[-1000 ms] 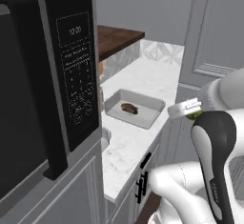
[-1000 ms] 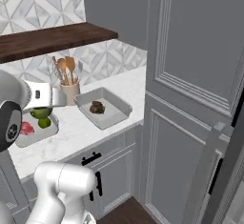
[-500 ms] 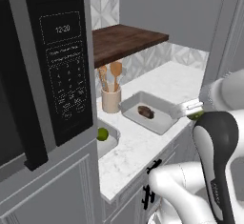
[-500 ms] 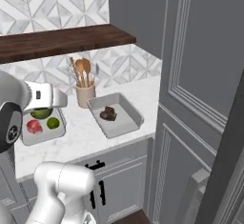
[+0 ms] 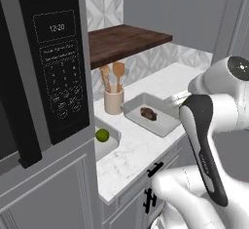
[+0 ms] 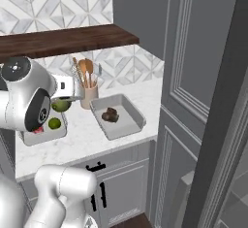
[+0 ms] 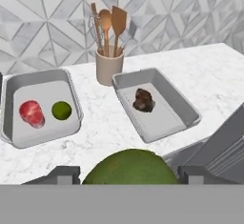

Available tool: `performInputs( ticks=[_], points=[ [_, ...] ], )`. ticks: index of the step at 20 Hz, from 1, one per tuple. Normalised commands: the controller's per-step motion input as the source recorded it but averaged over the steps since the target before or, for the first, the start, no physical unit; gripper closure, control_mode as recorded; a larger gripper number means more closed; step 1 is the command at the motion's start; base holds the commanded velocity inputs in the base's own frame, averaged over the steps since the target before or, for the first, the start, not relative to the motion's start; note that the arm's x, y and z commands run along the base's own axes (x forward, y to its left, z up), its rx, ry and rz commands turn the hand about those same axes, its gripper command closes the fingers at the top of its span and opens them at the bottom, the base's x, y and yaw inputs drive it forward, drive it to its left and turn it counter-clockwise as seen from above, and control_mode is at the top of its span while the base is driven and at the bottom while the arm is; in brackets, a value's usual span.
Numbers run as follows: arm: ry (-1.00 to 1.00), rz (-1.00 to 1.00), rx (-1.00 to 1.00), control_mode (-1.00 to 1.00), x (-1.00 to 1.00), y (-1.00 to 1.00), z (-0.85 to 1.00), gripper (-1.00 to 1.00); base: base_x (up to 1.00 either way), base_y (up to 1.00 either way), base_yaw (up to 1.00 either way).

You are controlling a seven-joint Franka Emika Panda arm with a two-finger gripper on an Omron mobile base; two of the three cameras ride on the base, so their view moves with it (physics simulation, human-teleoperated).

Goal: Place one lime and one steak in each tupperware on the nearby counter, to pack two identical lunches.

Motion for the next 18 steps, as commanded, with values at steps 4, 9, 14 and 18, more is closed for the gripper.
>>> performInputs(
  ticks=[4, 9, 14, 18],
  points=[
    [0.01, 0.0, -0.09, -1.0, 1.0, -0.11, -0.78, 1.0, 0.0, 0.0, 0.0],
    [0.07, 0.0, -0.02, -1.0, 0.87, -0.42, -0.48, 1.0, 0.0, 0.0, 0.0],
    [0.16, 0.0, 0.0, -1.0, 0.71, -0.27, -0.38, 1.0, 0.0, 0.0, 0.0],
    [0.13, 0.0, 0.0, -1.0, 0.71, -0.03, -0.51, 1.0, 0.0, 0.0, 0.0]
  ],
)
